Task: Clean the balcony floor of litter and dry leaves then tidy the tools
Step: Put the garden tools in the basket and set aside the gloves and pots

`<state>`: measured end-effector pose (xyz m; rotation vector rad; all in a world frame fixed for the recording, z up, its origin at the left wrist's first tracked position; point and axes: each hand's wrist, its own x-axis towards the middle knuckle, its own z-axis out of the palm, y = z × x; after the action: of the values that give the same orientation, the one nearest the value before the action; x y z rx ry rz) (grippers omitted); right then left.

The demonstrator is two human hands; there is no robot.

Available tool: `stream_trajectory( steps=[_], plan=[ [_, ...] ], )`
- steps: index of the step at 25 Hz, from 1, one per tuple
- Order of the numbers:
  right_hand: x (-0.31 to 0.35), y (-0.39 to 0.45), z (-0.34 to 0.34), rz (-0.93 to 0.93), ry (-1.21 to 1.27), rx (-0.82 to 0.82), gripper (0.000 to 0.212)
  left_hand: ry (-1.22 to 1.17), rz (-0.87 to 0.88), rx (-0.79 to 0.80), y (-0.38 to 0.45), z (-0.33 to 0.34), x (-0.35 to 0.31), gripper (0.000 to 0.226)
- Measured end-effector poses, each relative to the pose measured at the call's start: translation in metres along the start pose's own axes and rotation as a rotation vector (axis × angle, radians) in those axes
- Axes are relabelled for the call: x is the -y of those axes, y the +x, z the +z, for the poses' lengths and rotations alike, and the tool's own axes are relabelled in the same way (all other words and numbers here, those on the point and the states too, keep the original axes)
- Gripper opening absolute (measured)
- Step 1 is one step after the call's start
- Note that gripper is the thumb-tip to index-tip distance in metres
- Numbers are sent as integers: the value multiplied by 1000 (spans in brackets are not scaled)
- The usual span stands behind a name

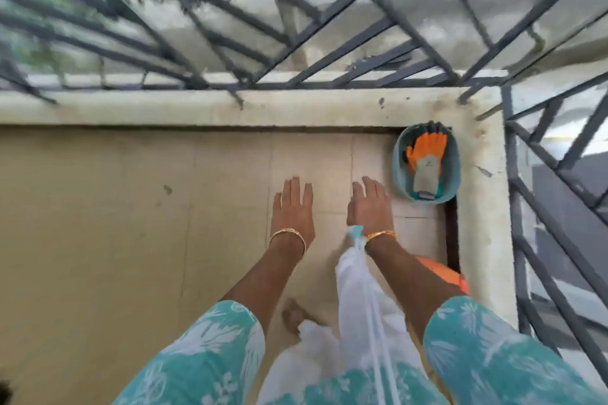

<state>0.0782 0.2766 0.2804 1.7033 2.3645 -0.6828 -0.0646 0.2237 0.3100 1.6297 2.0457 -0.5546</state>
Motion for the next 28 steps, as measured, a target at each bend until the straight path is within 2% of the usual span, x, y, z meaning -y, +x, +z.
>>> stream_trajectory(
  steps=[8, 11, 14, 19, 28],
  plan=[
    [154, -116, 49, -454, -41, 107, 37, -270, -414, -10, -171, 70, 107, 67],
    [198, -154, 66, -692, -138, 188, 42, -390, -630, 17, -234, 109, 134, 68],
    [232, -185, 73, -849, -200, 246, 45, -518, -807, 26, -294, 136, 145, 71],
    [290, -244, 73, -995, -264, 305, 42, -717, -1045, 34, -385, 162, 153, 69],
    [421, -337, 69, -1129, -284, 323, 43, -1014, -1353, -183, -517, 169, 224, 57]
  ],
)
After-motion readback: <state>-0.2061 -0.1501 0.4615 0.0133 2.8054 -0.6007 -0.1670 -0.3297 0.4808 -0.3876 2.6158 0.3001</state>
